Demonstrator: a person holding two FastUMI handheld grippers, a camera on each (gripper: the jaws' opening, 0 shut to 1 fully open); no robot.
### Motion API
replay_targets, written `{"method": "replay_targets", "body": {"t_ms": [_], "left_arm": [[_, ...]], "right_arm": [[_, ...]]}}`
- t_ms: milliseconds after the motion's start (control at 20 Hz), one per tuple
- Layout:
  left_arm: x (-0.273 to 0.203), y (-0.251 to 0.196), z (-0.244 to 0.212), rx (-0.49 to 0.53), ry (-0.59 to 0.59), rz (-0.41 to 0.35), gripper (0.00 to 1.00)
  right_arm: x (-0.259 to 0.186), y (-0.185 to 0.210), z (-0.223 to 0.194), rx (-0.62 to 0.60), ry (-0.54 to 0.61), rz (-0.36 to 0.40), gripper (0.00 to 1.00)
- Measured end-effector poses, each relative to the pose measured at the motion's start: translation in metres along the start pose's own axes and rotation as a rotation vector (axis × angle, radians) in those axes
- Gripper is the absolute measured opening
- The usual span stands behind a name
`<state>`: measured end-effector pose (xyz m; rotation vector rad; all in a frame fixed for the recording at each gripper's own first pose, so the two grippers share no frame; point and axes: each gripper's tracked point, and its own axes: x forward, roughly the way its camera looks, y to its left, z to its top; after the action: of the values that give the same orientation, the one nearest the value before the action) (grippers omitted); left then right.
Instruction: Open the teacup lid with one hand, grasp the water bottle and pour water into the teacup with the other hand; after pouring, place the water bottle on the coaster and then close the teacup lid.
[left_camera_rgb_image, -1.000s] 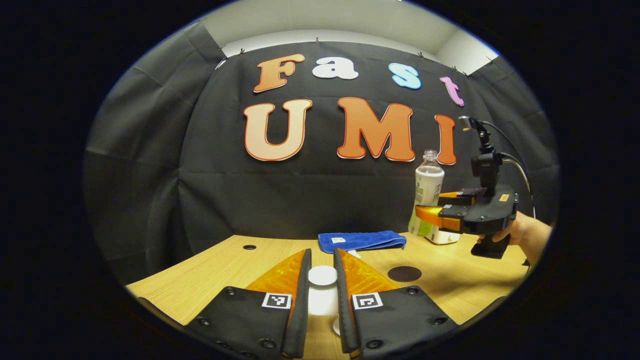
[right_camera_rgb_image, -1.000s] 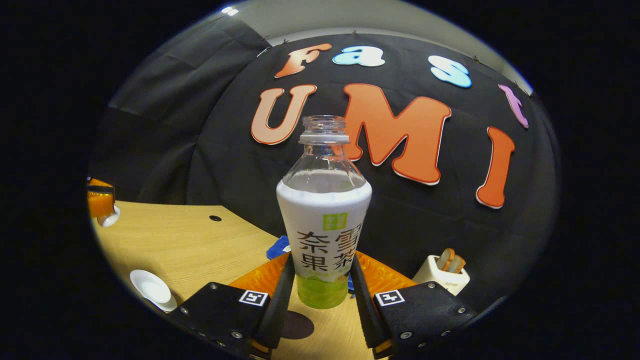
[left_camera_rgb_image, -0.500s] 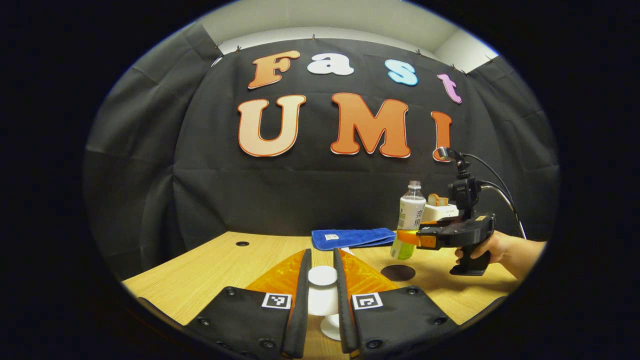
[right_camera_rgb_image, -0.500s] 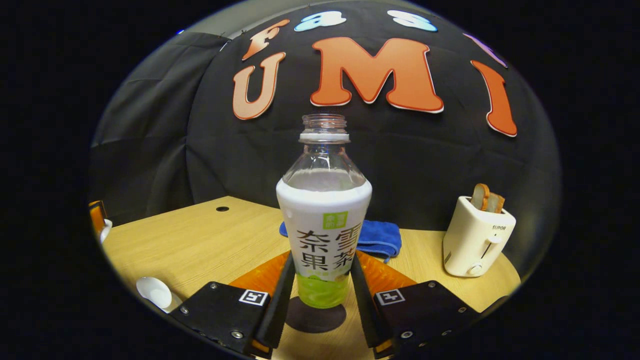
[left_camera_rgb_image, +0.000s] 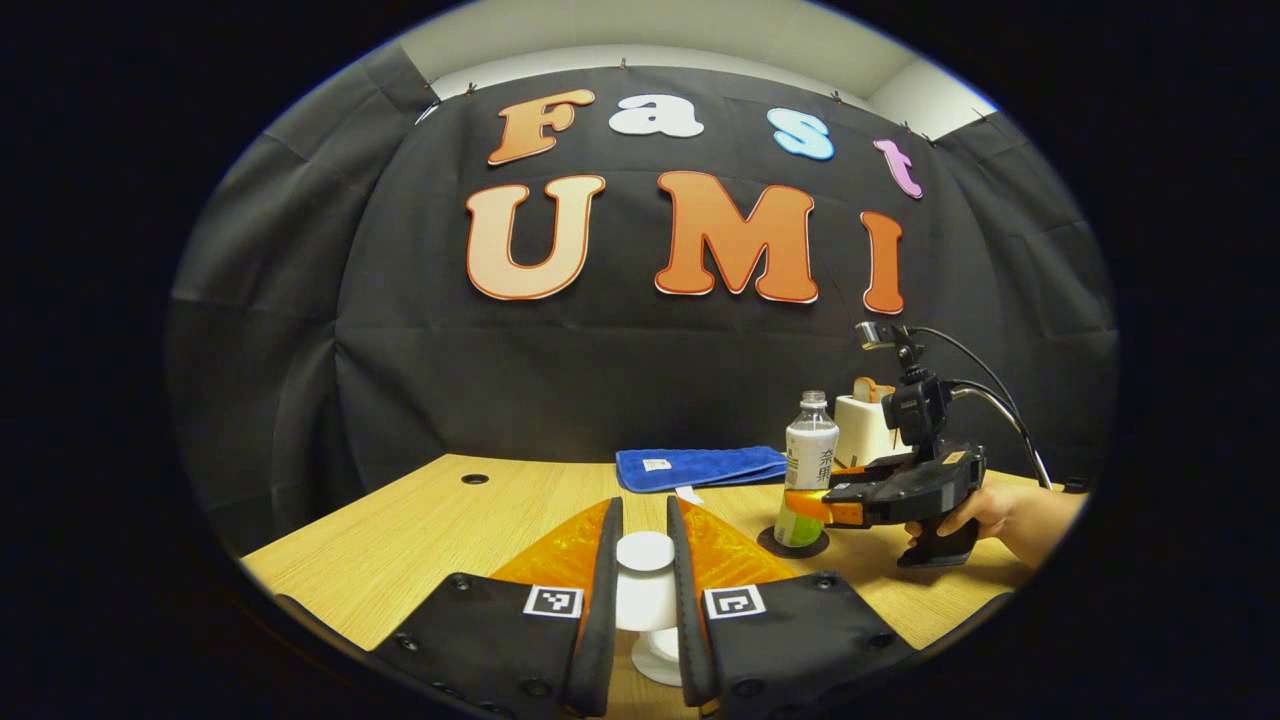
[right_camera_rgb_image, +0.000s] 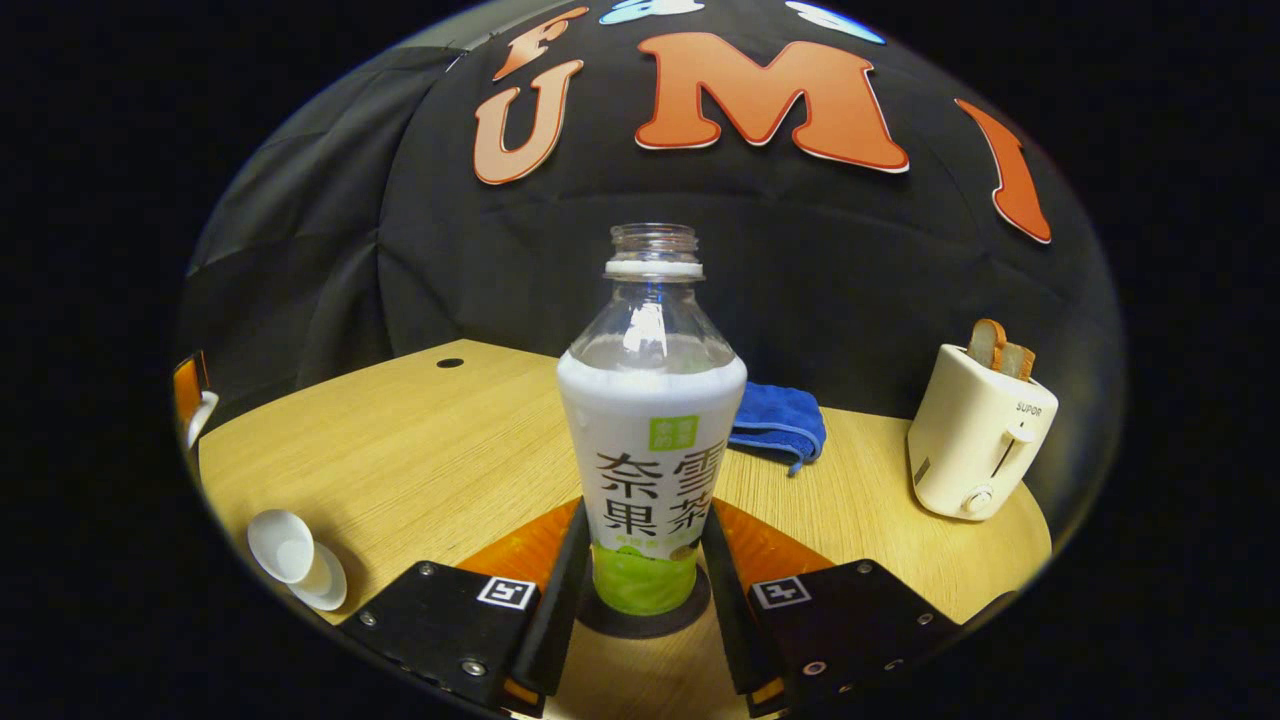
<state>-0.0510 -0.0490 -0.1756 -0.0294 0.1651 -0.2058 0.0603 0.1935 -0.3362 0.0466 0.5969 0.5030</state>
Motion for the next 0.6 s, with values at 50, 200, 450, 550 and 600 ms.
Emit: {"method": "replay_targets", "body": {"t_ms": [50,200,450,550,600], "left_arm": [[0.001,-0.002,-0.001,-0.004,0.006,-0.003,0.28],[0.004,-0.012,-0.007,-0.014,0.024,-0.026,0.28],[0.013,-0.029,-0.035,-0.019,0.083,-0.059,0.30],[0.015,-0.033,-0.046,-0.019,0.109,-0.062,0.30],[0.016,-0.034,-0.050,-0.020,0.120,-0.064,0.30]], "right_arm": [[0.001,-0.001,0.002,-0.001,-0.002,0.001,0.63],[0.002,-0.005,-0.002,0.015,0.010,-0.007,0.67],[-0.005,-0.005,-0.001,0.017,-0.019,0.004,0.80],[-0.012,-0.005,-0.001,0.007,-0.029,0.001,0.90],[-0.016,-0.005,-0.001,0.005,-0.033,0.002,0.92]]}}
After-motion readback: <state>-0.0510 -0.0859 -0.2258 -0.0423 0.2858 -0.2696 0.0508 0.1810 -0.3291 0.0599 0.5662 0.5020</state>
